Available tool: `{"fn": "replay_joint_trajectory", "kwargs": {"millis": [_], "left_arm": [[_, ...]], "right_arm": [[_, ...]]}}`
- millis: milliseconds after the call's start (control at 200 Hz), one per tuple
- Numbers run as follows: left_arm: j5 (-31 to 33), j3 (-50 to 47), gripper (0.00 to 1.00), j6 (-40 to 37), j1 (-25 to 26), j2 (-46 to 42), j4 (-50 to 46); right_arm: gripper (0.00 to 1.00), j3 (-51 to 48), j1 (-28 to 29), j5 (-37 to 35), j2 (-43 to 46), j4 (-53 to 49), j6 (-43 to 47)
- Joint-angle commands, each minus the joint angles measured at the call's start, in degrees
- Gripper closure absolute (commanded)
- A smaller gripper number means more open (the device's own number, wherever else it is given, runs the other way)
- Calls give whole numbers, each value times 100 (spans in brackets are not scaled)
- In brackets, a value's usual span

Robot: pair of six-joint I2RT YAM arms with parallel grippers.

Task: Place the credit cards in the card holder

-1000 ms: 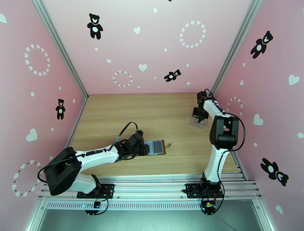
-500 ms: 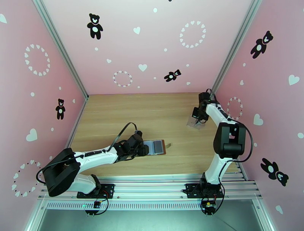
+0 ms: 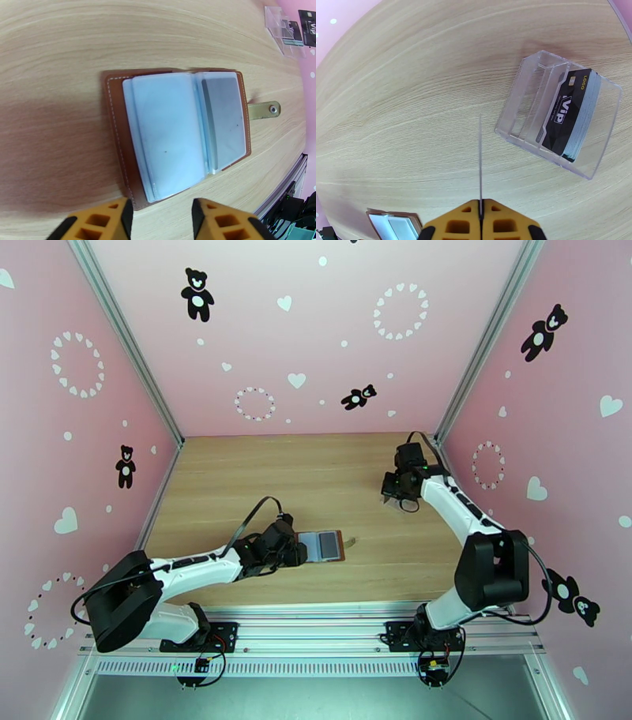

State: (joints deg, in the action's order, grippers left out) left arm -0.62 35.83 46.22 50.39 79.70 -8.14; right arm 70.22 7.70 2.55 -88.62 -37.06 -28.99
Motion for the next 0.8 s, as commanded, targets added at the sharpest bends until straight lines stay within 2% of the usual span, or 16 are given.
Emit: {"fn": "replay_joint_trajectory", "kwargs": {"millis": [0,330,540,796], "left_arm": [[185,-85,55,72,-38,-196,72],[67,-232,58,162,-38,-102,333],[-40,-193,61,194,-45,159,512],[-49,-94,64,183,-49,287,512]], "right_arm": [[100,-223,368,426,309,48,-111],[100,-1399,1677,1907,1012,847,-741],[100,-2279,2438,2345,903,1703,-1181],[100,-2866,2693,2570,564,2595,-1605]]}}
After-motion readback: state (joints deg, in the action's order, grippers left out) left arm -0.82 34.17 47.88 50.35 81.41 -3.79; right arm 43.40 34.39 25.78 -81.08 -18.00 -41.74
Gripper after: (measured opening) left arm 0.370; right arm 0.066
